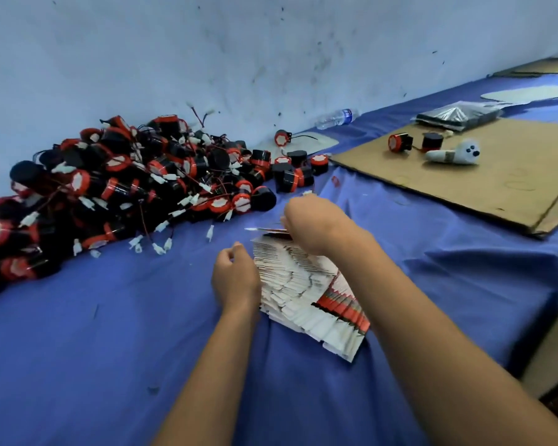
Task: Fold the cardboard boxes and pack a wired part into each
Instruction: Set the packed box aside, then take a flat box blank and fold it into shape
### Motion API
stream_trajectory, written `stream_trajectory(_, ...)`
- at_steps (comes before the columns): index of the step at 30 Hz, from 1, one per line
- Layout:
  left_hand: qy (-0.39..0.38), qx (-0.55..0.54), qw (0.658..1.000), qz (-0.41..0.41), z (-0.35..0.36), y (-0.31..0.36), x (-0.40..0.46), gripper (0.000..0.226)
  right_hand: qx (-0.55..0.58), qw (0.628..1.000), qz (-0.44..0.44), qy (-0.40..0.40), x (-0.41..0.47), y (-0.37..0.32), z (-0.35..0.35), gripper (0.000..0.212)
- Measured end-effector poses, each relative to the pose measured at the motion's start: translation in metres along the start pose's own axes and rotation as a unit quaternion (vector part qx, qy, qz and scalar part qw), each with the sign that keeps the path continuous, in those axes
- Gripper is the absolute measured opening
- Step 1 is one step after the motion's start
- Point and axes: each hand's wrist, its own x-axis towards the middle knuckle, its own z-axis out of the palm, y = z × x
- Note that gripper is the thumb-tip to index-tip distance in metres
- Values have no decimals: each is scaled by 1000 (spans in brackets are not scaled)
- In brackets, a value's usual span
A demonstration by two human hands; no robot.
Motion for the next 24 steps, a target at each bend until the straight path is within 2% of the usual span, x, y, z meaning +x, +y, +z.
stream_trajectory(3,3,-115,993,31,-28,5,9,30,57,980,25,190,-8,-23,-8,27)
stream_trajectory(5,-67,-248,966,4,-53,8,15,27,191,943,-17,271,-12,-55,-8,30)
stream_trajectory(7,-137,-327,935,-1,-82,3,20,46,306,912,-96,257,-16,-93,2,32)
stream_trajectory(9,-147,-320,935,34,-115,-9,25,69,359,898,-166,191,-25,-134,19,29)
stream_trajectory(10,-137,-311,939,45,-130,-17,27,72,382,890,-190,162,-29,-148,29,27)
stream_trajectory(12,-123,-302,944,58,-166,-37,31,68,423,871,-218,119,-32,-173,50,24)
stream_trajectory(14,-116,-287,948,74,-198,-55,33,55,412,872,-239,114,-33,-192,65,22)
stream_trajectory(18,-34,-228,970,79,-225,-73,38,39,361,868,-303,153,-38,-219,89,17)
stream_trajectory(21,-12,-183,979,94,-224,-74,42,26,346,871,-290,192,-40,-224,99,16)
stream_trajectory(24,10,-101,989,105,-219,-78,43,25,359,866,-269,223,-38,-219,103,10)
